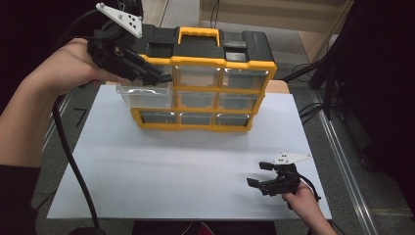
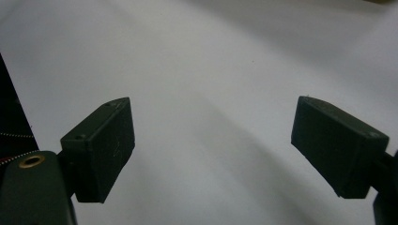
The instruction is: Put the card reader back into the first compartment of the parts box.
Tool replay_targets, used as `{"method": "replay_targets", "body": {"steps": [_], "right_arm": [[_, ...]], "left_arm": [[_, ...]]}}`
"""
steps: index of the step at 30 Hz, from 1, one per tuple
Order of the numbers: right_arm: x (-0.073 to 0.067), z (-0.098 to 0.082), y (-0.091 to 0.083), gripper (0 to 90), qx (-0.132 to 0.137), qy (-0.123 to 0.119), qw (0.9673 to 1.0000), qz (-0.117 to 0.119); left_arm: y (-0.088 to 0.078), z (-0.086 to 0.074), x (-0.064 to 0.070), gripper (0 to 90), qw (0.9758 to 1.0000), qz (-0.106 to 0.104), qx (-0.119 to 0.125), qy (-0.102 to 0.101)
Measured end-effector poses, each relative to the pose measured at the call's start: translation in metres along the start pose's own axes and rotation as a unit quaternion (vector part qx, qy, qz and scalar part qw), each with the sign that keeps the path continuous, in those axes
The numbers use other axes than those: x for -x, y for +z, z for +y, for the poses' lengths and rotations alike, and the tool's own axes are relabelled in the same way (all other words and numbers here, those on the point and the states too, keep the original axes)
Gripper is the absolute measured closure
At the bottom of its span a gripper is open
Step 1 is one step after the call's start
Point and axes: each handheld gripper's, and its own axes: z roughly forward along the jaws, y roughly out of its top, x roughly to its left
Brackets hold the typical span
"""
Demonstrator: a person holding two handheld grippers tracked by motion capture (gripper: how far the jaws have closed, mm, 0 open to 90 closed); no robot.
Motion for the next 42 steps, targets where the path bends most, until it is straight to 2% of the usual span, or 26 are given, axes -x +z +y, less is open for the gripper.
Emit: {"method": "replay_targets", "body": {"steps": [3,6,8,14,23,24,25,27,32,36,38,42], "right_arm": [[0.0,0.0,0.0,12.2,-0.001,-0.001,1.0,0.0],[0.0,0.0,0.0,12.2,-0.003,-0.001,1.0,-0.001],[0.0,0.0,0.001,12.2,-0.003,-0.002,1.0,-0.001],[-0.001,-0.001,-0.001,12.2,-0.003,0.0,1.0,-0.003],[-0.001,-0.001,-0.001,12.2,-0.002,-0.002,1.0,-0.004],[-0.001,-0.001,-0.001,12.2,-0.002,-0.002,1.0,-0.004],[-0.001,-0.001,-0.001,12.2,-0.002,-0.002,1.0,-0.005],[-0.001,-0.001,-0.001,12.2,-0.001,-0.001,1.0,-0.005],[-0.001,-0.001,-0.002,12.2,0.0,-0.001,1.0,-0.006],[0.0,-0.001,-0.002,12.2,-0.001,-0.001,1.0,-0.006],[-0.001,-0.001,-0.001,12.2,-0.001,0.0,1.0,-0.005],[0.0,-0.001,-0.001,12.2,-0.002,-0.002,1.0,-0.004]], "left_arm": [[0.001,-0.003,-0.007,74.6,0.9999,0.009,-0.003,-0.008],[0.003,-0.006,-0.01,74.6,0.9995,0.03,-0.003,-0.003],[0.004,-0.009,-0.013,74.6,0.9993,0.037,-0.005,-0.002],[0.011,-0.018,-0.021,74.5,0.9988,0.042,-0.008,-0.023],[0.015,-0.023,-0.025,74.1,0.9985,0.038,-0.013,-0.037],[0.014,-0.023,-0.025,72.5,0.9984,0.039,-0.01,-0.04],[0.013,-0.023,-0.025,67.1,0.9983,0.041,-0.005,-0.042],[0.008,-0.023,-0.026,64.3,0.998,0.043,0.011,-0.046],[0.0,-0.021,-0.024,51.4,0.9967,0.04,0.019,-0.069],[-0.003,-0.02,-0.016,42.2,0.9971,0.03,0.01,-0.069],[-0.004,-0.018,-0.01,41.2,0.9974,0.034,0.017,-0.06],[-0.002,-0.016,0.003,36.0,0.9976,0.025,0.024,-0.061]]}}
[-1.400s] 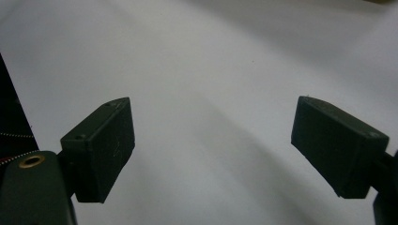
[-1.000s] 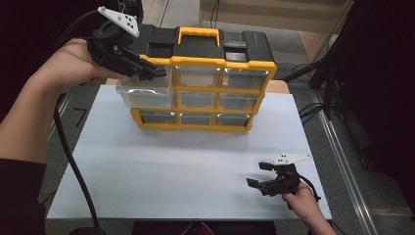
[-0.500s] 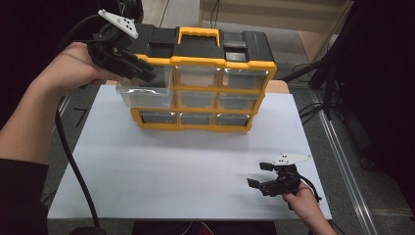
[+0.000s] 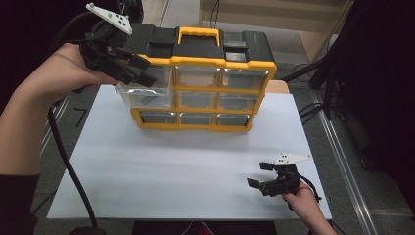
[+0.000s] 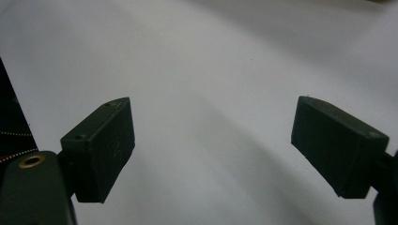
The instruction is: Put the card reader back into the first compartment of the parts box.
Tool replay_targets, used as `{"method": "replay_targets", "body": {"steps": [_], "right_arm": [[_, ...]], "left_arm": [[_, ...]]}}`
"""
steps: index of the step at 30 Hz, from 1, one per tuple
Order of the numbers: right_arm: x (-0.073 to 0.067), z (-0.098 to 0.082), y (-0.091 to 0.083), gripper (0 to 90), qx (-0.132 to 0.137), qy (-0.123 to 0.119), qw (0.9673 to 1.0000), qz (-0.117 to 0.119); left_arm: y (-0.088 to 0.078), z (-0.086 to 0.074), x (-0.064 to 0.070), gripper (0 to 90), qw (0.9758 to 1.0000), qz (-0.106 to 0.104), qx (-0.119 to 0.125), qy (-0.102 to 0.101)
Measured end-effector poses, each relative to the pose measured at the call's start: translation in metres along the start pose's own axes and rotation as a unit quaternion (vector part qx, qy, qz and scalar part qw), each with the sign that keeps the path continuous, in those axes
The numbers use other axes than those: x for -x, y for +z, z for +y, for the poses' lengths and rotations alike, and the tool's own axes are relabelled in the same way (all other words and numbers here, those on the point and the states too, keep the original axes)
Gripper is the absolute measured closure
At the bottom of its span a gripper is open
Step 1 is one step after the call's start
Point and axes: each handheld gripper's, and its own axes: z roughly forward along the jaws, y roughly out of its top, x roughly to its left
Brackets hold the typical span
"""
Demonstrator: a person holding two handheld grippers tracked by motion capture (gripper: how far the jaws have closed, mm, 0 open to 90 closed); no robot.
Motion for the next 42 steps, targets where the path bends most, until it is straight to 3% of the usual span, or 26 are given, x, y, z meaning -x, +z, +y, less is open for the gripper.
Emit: {"method": "replay_targets", "body": {"steps": [4,9,14,20,27,34,37,42], "right_arm": [[0.0,0.0,0.0,12.2,0.001,0.002,1.0,-0.001],[0.0,0.0,0.0,12.2,0.0,0.001,1.0,-0.002],[0.0,0.0,0.0,12.2,0.001,0.002,1.0,-0.001],[0.001,0.001,-0.001,12.2,0.005,0.007,1.0,0.004],[0.001,0.001,0.0,12.2,0.002,0.005,1.0,0.004],[0.001,0.001,0.0,12.2,0.002,0.004,1.0,0.003],[0.0,0.001,0.0,12.2,0.003,0.005,1.0,0.002],[0.0,0.001,0.0,12.2,0.003,0.007,1.0,0.002]], "left_arm": [[0.003,-0.003,0.013,30.6,0.9997,-0.019,0.008,0.013],[0.012,-0.008,0.029,30.5,0.9992,-0.029,0.0,0.029],[0.02,-0.014,0.039,28.7,0.9982,-0.048,0.009,0.035],[0.028,-0.022,0.054,25.5,0.9971,-0.062,-0.011,0.044],[0.033,-0.036,0.069,25.5,0.9985,-0.043,0.0,0.035],[0.042,-0.056,0.078,25.5,0.9992,-0.031,0.002,0.025],[0.046,-0.064,0.08,25.6,0.9996,-0.017,0.009,0.022],[0.054,-0.078,0.08,25.5,0.9998,-0.006,0.019,0.004]]}}
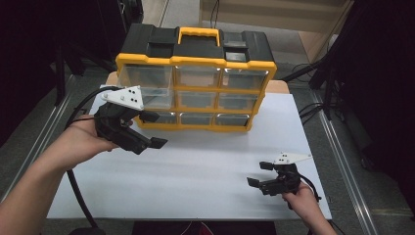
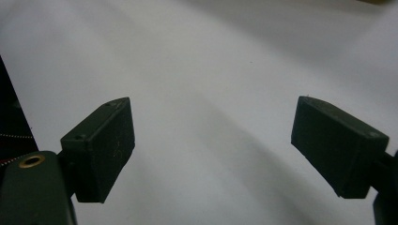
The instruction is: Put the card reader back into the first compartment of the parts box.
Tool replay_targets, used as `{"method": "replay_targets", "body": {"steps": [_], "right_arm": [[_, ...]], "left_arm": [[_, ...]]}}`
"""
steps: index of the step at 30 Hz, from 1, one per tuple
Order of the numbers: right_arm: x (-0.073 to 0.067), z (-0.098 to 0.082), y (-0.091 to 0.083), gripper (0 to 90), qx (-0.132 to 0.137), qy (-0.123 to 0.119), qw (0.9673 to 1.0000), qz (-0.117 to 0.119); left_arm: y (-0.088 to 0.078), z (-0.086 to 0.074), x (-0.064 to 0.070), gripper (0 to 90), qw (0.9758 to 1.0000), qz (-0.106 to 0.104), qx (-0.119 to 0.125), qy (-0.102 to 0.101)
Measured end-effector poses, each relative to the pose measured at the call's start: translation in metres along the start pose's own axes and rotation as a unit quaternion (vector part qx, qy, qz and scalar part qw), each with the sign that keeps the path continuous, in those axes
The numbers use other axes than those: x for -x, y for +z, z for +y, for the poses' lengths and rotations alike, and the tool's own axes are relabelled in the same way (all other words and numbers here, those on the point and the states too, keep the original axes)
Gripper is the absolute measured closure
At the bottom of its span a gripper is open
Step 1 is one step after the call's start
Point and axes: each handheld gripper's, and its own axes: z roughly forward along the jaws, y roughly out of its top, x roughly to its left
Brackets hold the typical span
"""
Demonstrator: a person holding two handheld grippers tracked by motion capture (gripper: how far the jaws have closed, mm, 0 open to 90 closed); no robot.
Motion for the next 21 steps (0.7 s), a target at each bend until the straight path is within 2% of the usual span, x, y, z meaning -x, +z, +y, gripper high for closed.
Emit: {"method": "replay_targets", "body": {"steps": [4,8,13,15,17,21], "right_arm": [[0.0,0.0,0.0,12.2,0.0,-0.001,1.0,0.001],[0.0,0.0,0.0,12.2,-0.001,0.0,1.0,0.0],[0.0,0.0,0.0,12.2,-0.001,-0.002,1.0,0.001],[0.0,0.0,0.0,12.2,-0.001,0.0,1.0,0.0],[0.0,0.0,0.0,12.2,-0.001,0.0,1.0,0.0],[0.0,0.0,0.001,12.2,0.0,-0.001,1.0,0.001]], "left_arm": [[0.011,-0.015,0.002,25.5,0.9998,0.013,0.005,-0.013],[0.025,-0.031,0.001,25.5,0.9995,0.016,0.009,-0.027],[0.037,-0.044,0.0,25.5,0.9986,0.022,0.026,-0.041],[0.042,-0.05,-0.001,25.5,0.9979,0.026,0.034,-0.049],[0.047,-0.055,-0.001,25.5,0.9975,0.029,0.031,-0.057],[0.057,-0.068,-0.002,25.5,0.9953,0.044,0.041,-0.076]]}}
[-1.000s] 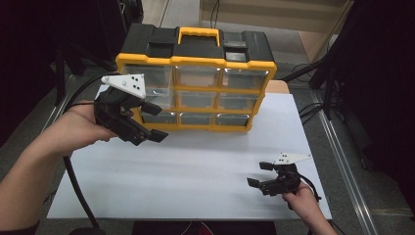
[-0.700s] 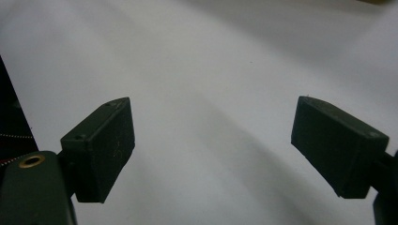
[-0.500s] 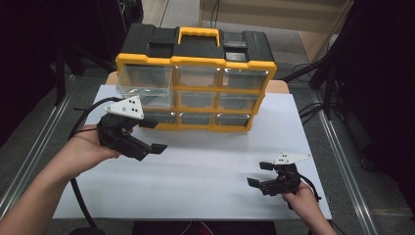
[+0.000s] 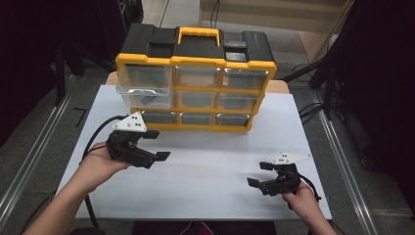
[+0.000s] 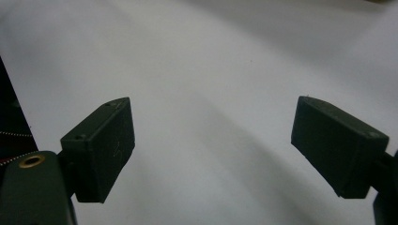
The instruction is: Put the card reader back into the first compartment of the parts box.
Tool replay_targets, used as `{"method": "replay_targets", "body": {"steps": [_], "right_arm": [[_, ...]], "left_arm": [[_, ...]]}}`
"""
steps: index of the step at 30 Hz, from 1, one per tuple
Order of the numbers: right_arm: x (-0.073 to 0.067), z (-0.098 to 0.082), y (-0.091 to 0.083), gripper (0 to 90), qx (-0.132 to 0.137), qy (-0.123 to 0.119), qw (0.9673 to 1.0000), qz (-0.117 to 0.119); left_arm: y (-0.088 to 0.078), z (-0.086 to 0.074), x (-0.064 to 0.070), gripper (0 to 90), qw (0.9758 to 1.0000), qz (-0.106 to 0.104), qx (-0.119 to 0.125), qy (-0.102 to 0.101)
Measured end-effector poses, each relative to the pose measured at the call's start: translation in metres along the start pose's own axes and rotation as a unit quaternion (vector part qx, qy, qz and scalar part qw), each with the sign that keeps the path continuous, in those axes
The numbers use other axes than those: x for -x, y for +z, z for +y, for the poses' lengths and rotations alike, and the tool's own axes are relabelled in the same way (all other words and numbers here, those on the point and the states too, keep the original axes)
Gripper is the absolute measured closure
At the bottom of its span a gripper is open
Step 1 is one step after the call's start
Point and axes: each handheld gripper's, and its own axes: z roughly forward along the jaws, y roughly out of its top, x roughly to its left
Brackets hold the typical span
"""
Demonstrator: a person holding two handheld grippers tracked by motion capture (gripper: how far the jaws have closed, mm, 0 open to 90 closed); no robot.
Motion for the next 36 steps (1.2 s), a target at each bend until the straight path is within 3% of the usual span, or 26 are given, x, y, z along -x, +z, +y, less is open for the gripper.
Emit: {"method": "replay_targets", "body": {"steps": [11,15,18,24,30,36], "right_arm": [[0.0,0.0,0.001,12.2,-0.003,-0.001,1.0,0.0],[0.0,0.0,0.0,12.2,-0.003,-0.001,1.0,0.0],[0.0,0.0,0.0,12.2,0.0,0.0,1.0,-0.002],[0.0,0.0,0.0,12.2,0.0,0.0,1.0,-0.002],[0.0,0.0,-0.001,12.2,0.0,0.0,1.0,-0.003],[0.0,0.0,0.0,12.2,-0.001,0.001,1.0,-0.005]], "left_arm": [[0.028,-0.031,-0.004,25.5,0.9988,0.032,0.01,-0.037],[0.039,-0.04,-0.008,25.5,0.9975,0.017,0.014,-0.067],[0.045,-0.048,-0.01,25.4,0.9965,0.023,0.02,-0.078],[0.052,-0.062,-0.014,25.4,0.9955,0.024,0.028,-0.087],[0.055,-0.077,-0.01,25.4,0.9955,0.032,0.043,-0.078],[0.053,-0.093,-0.012,25.5,0.9958,0.03,0.032,-0.08]]}}
